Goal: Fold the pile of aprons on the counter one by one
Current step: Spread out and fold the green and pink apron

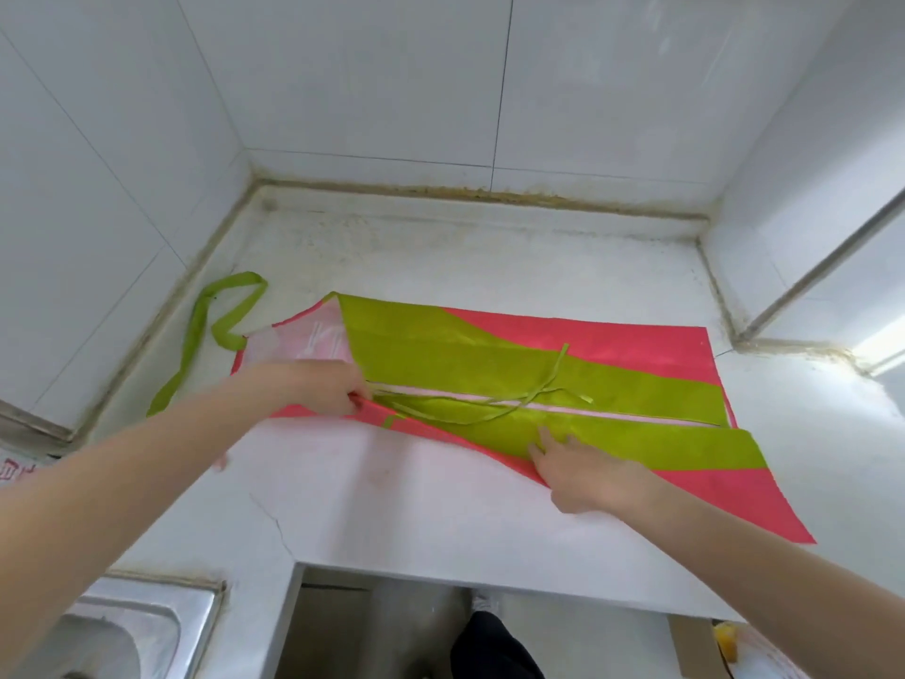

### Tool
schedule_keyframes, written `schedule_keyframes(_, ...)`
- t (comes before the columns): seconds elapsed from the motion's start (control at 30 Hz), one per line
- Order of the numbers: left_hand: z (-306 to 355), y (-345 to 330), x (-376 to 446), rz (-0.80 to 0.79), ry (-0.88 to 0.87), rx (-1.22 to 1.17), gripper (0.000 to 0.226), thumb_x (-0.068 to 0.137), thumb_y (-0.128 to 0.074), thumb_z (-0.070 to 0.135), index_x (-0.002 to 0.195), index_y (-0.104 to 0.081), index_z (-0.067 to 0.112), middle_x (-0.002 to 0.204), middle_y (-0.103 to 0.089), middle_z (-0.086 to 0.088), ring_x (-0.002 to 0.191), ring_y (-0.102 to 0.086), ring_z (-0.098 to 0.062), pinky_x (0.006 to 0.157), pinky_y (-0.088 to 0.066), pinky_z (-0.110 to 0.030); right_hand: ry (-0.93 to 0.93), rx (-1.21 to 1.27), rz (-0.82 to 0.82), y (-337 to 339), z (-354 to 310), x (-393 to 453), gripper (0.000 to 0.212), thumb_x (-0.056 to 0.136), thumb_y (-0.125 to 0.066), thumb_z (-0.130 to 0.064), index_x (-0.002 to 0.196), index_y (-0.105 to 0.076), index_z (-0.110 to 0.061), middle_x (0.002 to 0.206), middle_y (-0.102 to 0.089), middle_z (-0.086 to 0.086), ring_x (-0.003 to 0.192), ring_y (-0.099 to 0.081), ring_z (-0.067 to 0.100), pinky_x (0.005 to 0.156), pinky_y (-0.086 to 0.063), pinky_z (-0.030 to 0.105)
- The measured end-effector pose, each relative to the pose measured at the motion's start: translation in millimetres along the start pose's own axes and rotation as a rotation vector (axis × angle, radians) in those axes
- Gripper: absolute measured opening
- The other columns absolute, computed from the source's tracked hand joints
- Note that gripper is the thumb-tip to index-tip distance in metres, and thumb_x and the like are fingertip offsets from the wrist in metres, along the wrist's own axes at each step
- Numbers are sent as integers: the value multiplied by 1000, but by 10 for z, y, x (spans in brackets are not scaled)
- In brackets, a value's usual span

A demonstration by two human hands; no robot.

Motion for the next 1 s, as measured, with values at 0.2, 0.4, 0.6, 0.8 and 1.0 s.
schedule_keyframes(0.2, -278, 857, 120, -167, 173, 125, 30, 88, -60, 21, 113, -63, 5, 107, -65, -10, 98, -61, -24, 80, -48, -28, 147, 323, -42, 941, 693, 102, 7, 84, -59, -3, 83, -65, -1, 58, -51, -6, 54, -46, 8, 51, -39, 22)
schedule_keyframes(0.4, -341, 1177, 651, 448, 468, 252, 34, 89, -48, 11, 123, -53, 15, 124, -56, -6, 117, -49, -25, 101, -32, -34, -4, 242, 279, 1463, 1169, 836, 16, 88, -51, -9, 98, -62, -4, 98, -60, 11, 91, -56, 26, 63, -38, 28)
schedule_keyframes(0.6, 129, 288, 1004, 284, 487, -14, 65, 93, -50, 28, 148, -16, 20, 146, -21, -12, 129, -31, -37, 98, -40, -40, -122, 155, 351, 1106, 1161, 1358, 29, 96, -42, -16, 124, -46, -7, 128, -36, 13, 117, -37, 32, 93, -38, 41)
schedule_keyframes(0.8, 86, 175, 1271, 244, 470, 30, 72, 97, -42, 22, 150, 6, 25, 158, 5, -10, 139, -13, -39, 109, -29, -41, 8, 272, 341, 1046, 1155, 1317, 15, 92, -48, -18, 78, -44, -22, 112, -59, 14, 109, -55, 30, 83, -41, 35)
schedule_keyframes(1.0, 199, 602, 1700, 293, 219, -35, 71, 94, -35, 7, 150, 0, 31, 159, 8, 0, 146, -1, -29, 116, -14, -44, 59, 352, -89, 673, 969, 1042, 25, 89, -54, -11, 64, -50, -9, 52, -58, 3, 52, -53, 16, 51, -40, 22)
Point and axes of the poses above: each hand's wrist, its own x-axis towards the middle knuckle, its own y-axis out of the back of the hand, z = x × y, the point moved 4 cm from there along x, towards the middle knuckle
